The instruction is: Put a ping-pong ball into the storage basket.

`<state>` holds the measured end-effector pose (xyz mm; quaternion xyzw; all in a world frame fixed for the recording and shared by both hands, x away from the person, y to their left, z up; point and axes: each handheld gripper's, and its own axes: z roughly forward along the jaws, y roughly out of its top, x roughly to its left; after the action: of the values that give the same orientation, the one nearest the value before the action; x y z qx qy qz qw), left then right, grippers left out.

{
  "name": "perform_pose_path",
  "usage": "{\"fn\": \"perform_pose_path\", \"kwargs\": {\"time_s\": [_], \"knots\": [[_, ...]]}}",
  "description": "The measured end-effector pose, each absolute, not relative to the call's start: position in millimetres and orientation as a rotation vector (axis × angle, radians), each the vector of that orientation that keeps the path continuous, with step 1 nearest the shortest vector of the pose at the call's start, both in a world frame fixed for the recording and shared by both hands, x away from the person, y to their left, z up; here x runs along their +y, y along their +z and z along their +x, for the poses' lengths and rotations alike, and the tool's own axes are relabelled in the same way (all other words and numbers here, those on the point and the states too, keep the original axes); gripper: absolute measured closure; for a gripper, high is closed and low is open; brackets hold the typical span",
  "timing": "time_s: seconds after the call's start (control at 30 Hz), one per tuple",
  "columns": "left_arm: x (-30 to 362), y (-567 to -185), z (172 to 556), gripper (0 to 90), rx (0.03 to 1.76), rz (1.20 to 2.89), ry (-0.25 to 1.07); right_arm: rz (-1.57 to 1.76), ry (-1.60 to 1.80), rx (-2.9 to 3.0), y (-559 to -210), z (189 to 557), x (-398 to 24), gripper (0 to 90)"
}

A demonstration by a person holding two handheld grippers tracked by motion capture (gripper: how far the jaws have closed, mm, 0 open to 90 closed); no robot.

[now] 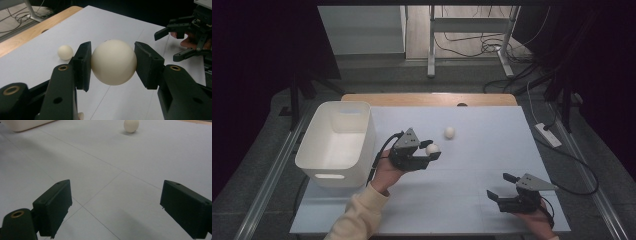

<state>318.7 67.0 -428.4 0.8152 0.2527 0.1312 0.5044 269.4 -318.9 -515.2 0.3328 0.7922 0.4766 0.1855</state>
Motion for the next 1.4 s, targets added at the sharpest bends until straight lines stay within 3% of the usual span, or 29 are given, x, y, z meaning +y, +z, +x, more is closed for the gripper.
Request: {"fn": "perform_pose_path", "kwargs": {"time_s": [1.4], "knots": [[103.8, -402.9, 311.2, 50.7, 0.644, 1.851, 0.4, 0.933, 1.344, 2.23, -515.2, 269.1, -318.6, 10.3]]}}
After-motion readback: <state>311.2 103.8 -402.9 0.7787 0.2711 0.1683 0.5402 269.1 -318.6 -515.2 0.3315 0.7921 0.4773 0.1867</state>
